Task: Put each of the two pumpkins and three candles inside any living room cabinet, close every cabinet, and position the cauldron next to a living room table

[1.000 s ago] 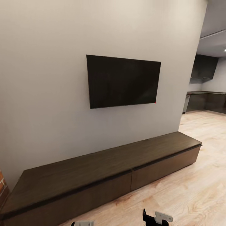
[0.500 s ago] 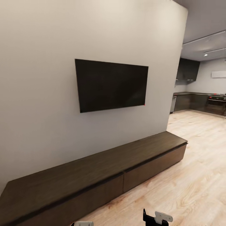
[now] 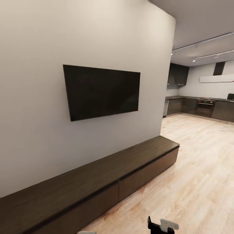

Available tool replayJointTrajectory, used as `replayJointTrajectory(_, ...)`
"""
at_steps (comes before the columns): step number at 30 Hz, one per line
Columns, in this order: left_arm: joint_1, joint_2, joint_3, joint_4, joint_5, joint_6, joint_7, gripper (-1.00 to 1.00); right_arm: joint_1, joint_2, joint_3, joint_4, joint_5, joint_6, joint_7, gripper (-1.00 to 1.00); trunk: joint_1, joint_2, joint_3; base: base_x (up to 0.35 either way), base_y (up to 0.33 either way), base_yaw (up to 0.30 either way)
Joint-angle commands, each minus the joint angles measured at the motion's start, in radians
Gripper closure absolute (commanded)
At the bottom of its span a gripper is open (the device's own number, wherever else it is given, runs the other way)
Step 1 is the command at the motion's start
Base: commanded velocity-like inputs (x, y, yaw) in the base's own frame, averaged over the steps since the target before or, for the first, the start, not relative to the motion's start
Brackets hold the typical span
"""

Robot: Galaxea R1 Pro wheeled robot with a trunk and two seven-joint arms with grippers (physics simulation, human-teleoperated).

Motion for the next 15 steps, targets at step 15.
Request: replayJointTrajectory(15,-0.001,0.001,-0.005,0.0,0.011,-0.008,0.006,-1.0,-0.001,-0.001,0.008,0.002,-0.007,-0.004,-0.007,-1.0,-0.058,0.105,0.056,0.0,0.0,-0.258)
